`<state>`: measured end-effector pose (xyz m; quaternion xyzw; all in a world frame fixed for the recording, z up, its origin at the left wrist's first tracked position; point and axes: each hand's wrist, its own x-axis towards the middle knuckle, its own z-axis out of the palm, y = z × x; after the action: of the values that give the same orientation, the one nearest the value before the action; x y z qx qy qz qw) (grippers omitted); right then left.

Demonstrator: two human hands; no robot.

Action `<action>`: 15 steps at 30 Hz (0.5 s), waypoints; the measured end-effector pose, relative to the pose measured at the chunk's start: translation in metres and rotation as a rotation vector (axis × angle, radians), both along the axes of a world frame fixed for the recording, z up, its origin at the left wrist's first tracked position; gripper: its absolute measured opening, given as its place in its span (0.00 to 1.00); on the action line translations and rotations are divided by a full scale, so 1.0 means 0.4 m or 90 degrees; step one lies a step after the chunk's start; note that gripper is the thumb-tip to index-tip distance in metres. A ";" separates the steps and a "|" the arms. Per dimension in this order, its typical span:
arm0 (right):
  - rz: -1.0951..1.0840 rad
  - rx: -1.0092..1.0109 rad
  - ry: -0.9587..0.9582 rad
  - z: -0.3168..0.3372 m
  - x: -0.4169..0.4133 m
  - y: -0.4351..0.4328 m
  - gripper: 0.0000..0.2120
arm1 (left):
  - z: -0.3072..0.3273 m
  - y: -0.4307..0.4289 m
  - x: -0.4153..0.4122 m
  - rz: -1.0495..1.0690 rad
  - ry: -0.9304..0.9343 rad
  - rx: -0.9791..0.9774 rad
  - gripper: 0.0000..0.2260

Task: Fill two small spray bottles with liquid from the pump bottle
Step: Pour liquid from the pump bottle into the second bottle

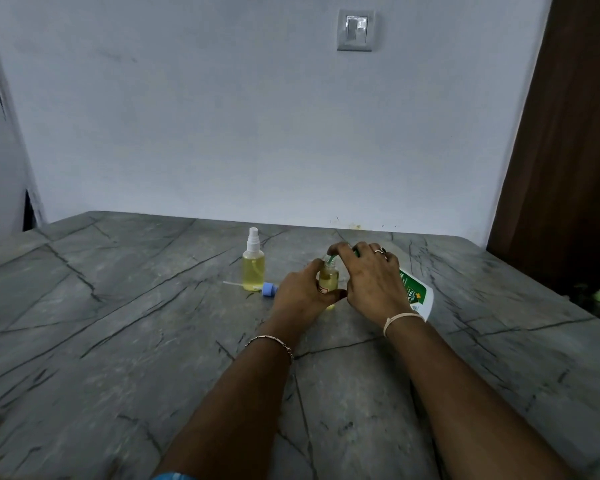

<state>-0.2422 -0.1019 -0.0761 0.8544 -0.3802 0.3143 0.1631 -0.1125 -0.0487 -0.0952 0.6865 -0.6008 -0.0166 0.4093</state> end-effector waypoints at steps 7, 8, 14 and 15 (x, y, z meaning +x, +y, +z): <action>0.028 0.006 0.019 -0.007 -0.004 -0.005 0.39 | -0.007 -0.005 0.005 0.018 0.027 -0.006 0.32; 0.036 0.004 0.015 -0.007 -0.007 -0.006 0.40 | -0.007 -0.006 0.005 0.020 0.027 -0.008 0.31; 0.126 0.018 -0.148 0.005 -0.035 -0.004 0.44 | -0.009 -0.010 0.008 0.013 0.029 0.006 0.28; 0.114 0.005 -0.176 0.007 -0.037 -0.005 0.45 | -0.009 -0.011 0.009 0.014 0.023 0.009 0.28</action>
<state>-0.2570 -0.1038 -0.0733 0.8342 -0.3226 0.4405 0.0773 -0.1089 -0.0531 -0.0989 0.6956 -0.5855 -0.0286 0.4155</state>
